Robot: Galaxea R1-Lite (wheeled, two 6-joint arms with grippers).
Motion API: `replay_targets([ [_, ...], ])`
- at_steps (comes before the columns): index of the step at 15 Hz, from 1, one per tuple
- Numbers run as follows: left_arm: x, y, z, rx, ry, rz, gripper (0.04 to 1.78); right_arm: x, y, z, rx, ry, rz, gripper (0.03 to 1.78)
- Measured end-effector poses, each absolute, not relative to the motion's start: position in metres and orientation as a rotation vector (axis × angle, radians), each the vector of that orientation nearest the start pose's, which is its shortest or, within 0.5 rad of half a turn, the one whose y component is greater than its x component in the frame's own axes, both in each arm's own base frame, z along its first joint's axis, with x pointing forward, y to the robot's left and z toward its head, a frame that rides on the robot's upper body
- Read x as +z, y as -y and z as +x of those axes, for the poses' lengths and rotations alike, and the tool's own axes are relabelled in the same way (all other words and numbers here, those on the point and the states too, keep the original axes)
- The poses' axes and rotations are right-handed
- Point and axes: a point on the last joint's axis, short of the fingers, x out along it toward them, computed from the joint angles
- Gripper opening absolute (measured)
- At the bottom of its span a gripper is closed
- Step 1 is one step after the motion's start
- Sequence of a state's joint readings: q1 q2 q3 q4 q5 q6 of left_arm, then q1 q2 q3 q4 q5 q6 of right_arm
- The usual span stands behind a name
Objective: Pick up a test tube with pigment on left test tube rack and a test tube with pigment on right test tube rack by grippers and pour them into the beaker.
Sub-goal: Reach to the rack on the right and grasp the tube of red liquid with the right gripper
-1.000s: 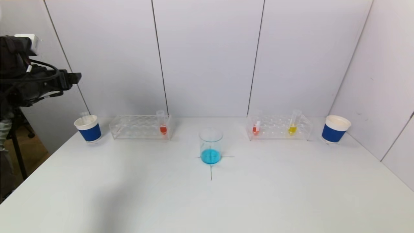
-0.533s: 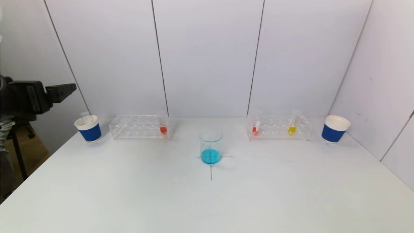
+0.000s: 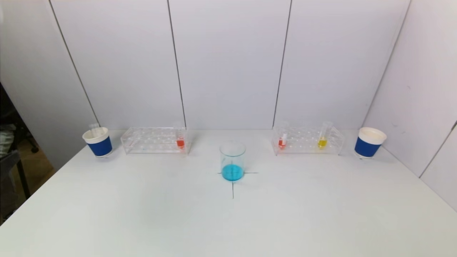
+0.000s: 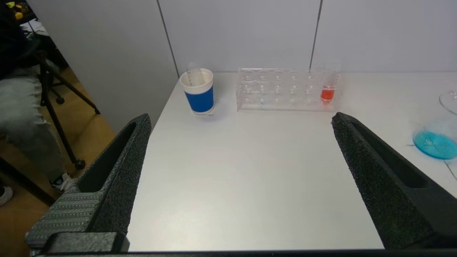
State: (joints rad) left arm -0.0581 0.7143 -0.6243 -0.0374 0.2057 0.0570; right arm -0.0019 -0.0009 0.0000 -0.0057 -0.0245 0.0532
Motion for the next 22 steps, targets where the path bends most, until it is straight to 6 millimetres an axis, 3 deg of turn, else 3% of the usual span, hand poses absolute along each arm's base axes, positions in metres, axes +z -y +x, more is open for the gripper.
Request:
replay_targets([
  [6, 0.192, -0.005, -0.011, 0.154, -0.061, 0.072, 1.76, 0.076, 0.001, -0.023, -0.026, 0.007, 0.053, 1.77],
  [12, 0.136, -0.003, -0.043, 0.090, -0.095, 0.115, 1.76, 0.076, 0.001, -0.023, -0.026, 0.007, 0.053, 1.77],
  [17, 0.092, -0.002, -0.038, 0.057, -0.135, 0.117, 1.76, 0.076, 0.001, -0.023, -0.027, 0.007, 0.053, 1.77],
  [22, 0.079, 0.000, -0.024, -0.026, 0.017, 0.098, 1.76, 0.076, 0.000, -0.023, -0.027, 0.007, 0.053, 1.77],
])
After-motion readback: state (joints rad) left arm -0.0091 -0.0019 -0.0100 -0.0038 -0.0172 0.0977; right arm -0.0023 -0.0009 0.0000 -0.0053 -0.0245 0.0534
